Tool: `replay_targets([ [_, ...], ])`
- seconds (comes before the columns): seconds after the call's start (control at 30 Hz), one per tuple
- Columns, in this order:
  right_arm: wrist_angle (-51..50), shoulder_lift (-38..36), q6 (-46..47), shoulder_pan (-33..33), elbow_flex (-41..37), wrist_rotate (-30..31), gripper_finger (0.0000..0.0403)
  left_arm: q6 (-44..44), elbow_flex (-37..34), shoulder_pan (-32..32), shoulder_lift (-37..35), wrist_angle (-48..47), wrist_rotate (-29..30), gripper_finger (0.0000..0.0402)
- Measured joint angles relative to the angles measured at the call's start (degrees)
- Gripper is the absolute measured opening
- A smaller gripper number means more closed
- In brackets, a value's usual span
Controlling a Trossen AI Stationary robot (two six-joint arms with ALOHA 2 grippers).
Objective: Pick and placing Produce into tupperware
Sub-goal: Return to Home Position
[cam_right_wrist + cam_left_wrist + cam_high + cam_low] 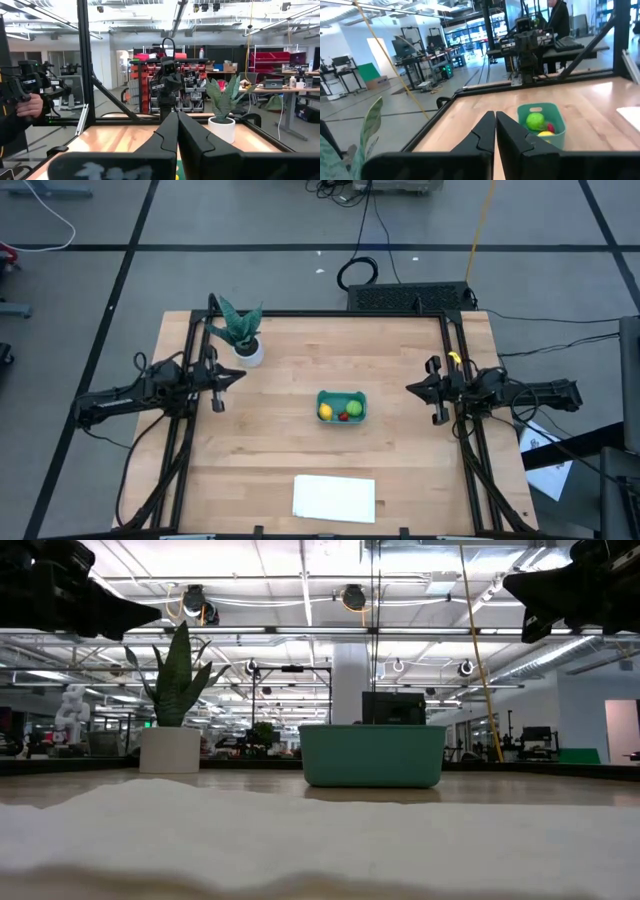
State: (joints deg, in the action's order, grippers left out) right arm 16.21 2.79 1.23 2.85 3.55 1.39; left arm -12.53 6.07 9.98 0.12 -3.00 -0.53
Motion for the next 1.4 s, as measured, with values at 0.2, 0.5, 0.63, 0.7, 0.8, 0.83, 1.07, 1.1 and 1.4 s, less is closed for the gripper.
replay_targets([
  [0.2,-0.5,0.0,-0.4,0.0,0.0,0.0,0.0,1.3,0.0,0.0,0.0,0.1,0.2,0.0021],
  [0.5,-1.5,0.0,0.0,0.0,-0.1,0.0,0.0,0.8,0.0,0.0,0.0,0.1,0.5,0.0021],
  [0.63,-1.5,0.0,-0.4,0.0,-0.1,0.0,0.0,0.8,0.0,0.0,0.0,0.1,0.6,0.0021],
  [0.7,-1.5,0.0,-0.4,0.0,-0.1,0.0,0.0,0.8,0.0,0.0,0.0,0.1,0.6,0.0021],
  [0.8,-1.5,0.0,-0.4,0.0,-0.1,0.0,0.0,0.8,0.0,0.0,0.0,0.1,0.6,0.0021],
  [0.83,-1.5,0.0,-0.4,0.0,-0.1,0.0,0.0,0.8,0.0,0.0,0.0,0.1,0.6,0.0021],
  [1.07,-1.5,0.0,-0.4,0.0,-0.1,0.0,0.0,0.8,0.0,0.0,0.0,0.1,0.6,0.0021],
  [1.1,-1.5,0.0,-0.4,0.0,-0.1,0.0,0.0,0.8,0.0,0.0,0.0,0.1,0.6,0.0021],
  [1.4,-1.5,0.0,-0.4,0.0,-0.1,0.0,0.0,0.8,0.0,0.0,0.0,0.1,0.6,0.0021],
])
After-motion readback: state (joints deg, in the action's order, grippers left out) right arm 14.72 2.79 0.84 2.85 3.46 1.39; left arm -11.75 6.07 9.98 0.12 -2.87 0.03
